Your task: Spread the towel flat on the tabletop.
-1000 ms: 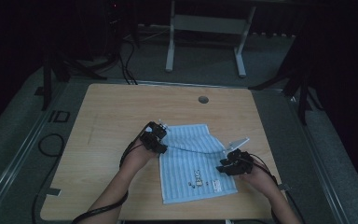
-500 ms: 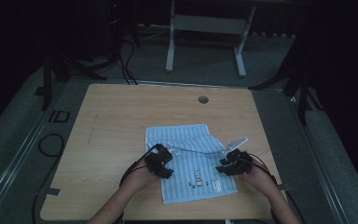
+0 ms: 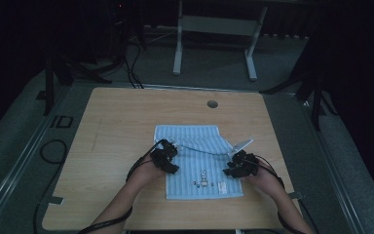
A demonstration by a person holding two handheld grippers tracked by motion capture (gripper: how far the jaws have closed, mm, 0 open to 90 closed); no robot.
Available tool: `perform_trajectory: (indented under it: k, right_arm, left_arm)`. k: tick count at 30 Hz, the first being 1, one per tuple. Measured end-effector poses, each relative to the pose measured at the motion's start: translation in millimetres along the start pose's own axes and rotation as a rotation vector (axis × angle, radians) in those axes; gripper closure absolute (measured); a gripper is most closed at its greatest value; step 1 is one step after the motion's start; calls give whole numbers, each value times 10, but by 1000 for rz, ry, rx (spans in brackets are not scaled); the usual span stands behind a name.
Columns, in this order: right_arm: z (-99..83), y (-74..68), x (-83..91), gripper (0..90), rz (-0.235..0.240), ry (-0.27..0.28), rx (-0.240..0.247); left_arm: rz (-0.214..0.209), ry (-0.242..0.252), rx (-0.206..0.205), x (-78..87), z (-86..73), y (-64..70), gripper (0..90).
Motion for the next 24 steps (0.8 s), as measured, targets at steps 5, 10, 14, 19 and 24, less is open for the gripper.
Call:
perform_trajectory:
  k: [5, 10, 14, 19, 24]
  right_arm:
    - [73, 122, -47, 607, -6, -9, -12]
    - [117, 230, -78, 608, -13, -22, -22]
    - [170, 361, -117, 608, -21, -26, -40]
    - [219, 450, -151, 609, -34, -38, -49]
    - [253, 502, -173, 609, -43, -29, -65]
  left_arm:
    - [13, -10, 4, -47, 130, -108, 539]
    - [34, -8, 17, -91, 247, -202, 535]
    - [56, -10, 39, -122, 338, -283, 516]
    - [105, -21, 44, -145, 428, -347, 515]
    - [145, -24, 33, -145, 456, -371, 515]
Point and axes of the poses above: each handheld gripper's, and its own axes: x roughly backward along the jaws, z roughly out of its top, y roughly to its right, the point moved 9 cm from there along -x, roughly forward along the jaws, and after that the axes turned 11 degrees about x, right-handed, at the moved point
